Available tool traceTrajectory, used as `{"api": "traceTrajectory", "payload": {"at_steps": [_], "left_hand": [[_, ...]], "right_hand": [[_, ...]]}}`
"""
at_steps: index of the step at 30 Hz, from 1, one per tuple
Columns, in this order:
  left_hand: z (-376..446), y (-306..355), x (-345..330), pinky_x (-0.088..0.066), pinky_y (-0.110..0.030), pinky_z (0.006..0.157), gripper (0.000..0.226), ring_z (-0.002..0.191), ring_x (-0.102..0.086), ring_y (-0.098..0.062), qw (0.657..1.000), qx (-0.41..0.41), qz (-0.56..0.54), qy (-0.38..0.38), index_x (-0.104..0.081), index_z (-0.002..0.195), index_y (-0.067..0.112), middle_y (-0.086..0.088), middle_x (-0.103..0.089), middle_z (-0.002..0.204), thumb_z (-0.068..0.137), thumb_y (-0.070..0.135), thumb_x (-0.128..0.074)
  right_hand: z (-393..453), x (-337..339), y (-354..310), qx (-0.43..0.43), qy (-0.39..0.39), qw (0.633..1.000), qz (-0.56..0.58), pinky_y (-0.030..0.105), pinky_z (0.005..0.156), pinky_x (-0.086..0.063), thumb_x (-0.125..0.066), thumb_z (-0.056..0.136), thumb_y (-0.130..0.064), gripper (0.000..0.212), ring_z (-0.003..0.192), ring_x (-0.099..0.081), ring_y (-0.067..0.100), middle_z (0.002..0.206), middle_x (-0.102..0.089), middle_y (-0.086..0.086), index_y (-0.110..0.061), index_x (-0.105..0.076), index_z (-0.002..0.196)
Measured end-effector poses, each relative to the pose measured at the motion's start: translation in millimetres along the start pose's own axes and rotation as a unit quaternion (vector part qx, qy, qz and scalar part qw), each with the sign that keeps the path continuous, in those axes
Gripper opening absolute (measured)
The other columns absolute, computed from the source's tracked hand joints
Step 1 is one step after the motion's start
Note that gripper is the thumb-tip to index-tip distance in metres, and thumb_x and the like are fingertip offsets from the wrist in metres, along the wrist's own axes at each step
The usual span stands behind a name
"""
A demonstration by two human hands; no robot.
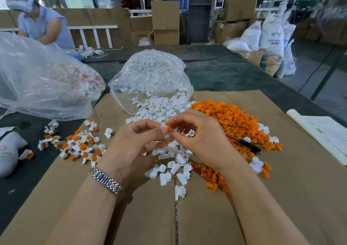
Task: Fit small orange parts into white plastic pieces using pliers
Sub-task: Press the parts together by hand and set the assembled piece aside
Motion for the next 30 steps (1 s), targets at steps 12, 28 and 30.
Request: {"api": "traceTrajectory", "payload": {"at_steps": [12,28,30], "left_hand": [[3,-1,7,-0.058,-0.022,0.056,0.016,0.068,-0.073,-0.024,0.999,0.020,-0.020,0.030,-0.070,0.079,0.007,-0.014,-0.070,0.076,0.068,0.008,-0.081],[8,-2,10,-0.058,-0.021,0.060,0.009,0.071,-0.073,-0.019,0.997,0.019,-0.045,0.052,-0.076,0.072,0.015,-0.009,-0.072,0.079,0.069,0.012,-0.084],[8,-2,10,-0.058,-0.022,0.062,0.008,0.071,-0.072,-0.019,0.997,0.012,-0.053,0.050,-0.076,0.072,0.015,-0.008,-0.072,0.080,0.073,0.010,-0.083]], "right_hand": [[-1,19,20,-0.203,0.027,0.951,-0.232,0.039,0.100,-0.049,-0.064,0.095,-0.039,0.038,0.112,-0.056,0.011,0.123,-0.054,-0.004,-0.024,-0.058,0.129],[2,45,21,-0.341,0.033,0.913,-0.221,0.034,0.060,-0.046,-0.054,0.098,-0.040,0.034,0.069,-0.057,0.022,0.076,-0.062,0.009,-0.011,-0.062,0.083],[7,54,7,-0.354,0.068,0.931,-0.055,0.035,0.062,-0.056,-0.052,0.100,-0.033,0.032,0.065,-0.062,0.027,0.077,-0.067,0.018,-0.007,-0.066,0.088]]}}
Point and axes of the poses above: each hand's wrist, its own z-axis towards the middle knuckle, its own x-axis out of the back of the hand, y = z × x, the point moved 2 cm from there along z, towards the middle knuckle
